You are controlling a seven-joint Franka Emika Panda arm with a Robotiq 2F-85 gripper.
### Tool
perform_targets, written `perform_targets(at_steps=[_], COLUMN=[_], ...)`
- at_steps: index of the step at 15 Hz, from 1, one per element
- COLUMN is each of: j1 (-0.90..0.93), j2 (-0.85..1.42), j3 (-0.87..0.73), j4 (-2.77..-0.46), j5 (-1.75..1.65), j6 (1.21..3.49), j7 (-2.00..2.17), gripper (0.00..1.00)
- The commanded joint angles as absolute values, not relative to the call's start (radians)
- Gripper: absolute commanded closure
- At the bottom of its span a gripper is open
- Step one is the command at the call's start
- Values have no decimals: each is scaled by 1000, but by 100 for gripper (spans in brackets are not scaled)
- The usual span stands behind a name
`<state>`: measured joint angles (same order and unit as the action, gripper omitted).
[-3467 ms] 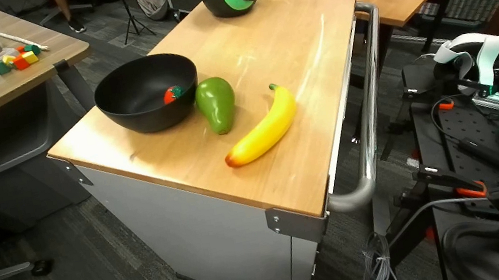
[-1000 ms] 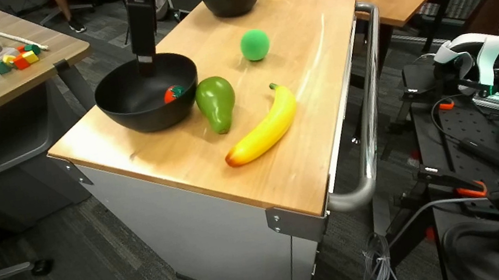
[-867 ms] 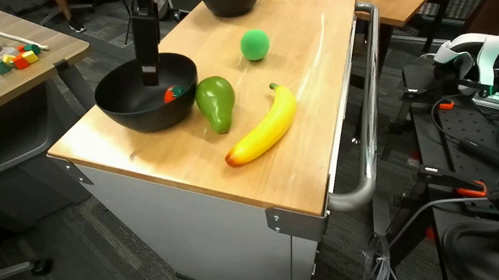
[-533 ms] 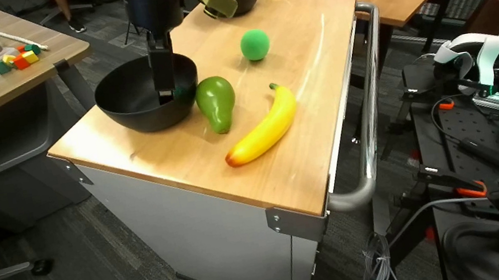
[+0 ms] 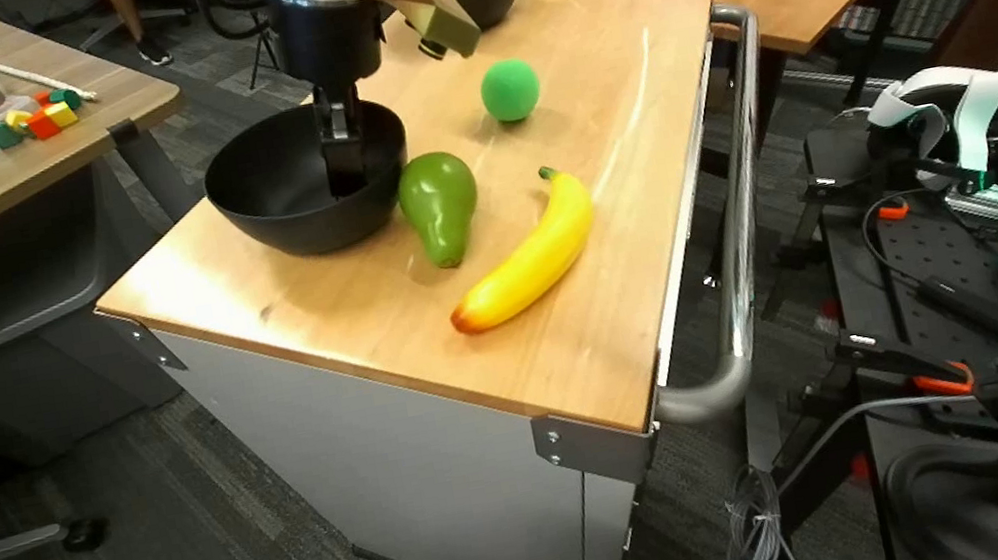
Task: Remove the objects one at a time from the black bowls starting with the left bowl and place the objects on the table
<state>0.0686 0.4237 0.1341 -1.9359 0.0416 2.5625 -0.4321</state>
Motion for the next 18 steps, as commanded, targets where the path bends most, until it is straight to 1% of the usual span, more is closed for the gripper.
perform_targets(at_steps=[1, 2, 3, 5, 6, 8, 10, 12, 13, 14, 15, 18], j1=[53, 52, 51, 43, 42, 16, -6, -15, -18, -16, -12, -4], j2=[434, 427, 418, 378, 354, 275, 217, 187, 187, 191, 201, 243], j3=[150, 152, 154, 165, 165, 185, 199, 194, 194, 190, 185, 183], j4=[-1902, -1900, -1901, -1912, -1922, -1959, -1968, -1957, -1952, -1948, -1946, -1943], j5=[31, 34, 37, 48, 47, 86, 139, 185, 214, 231, 240, 242], j6=[2565, 2565, 2566, 2576, 2587, 2596, 2594, 2581, 2578, 2574, 2576, 2577], j7=[-406, -402, -401, -415, -417, -446, -464, -470, -489, -493, -489, -473], gripper=[73, 78, 80, 95, 97, 100, 97, 96, 71, 70, 64, 41])
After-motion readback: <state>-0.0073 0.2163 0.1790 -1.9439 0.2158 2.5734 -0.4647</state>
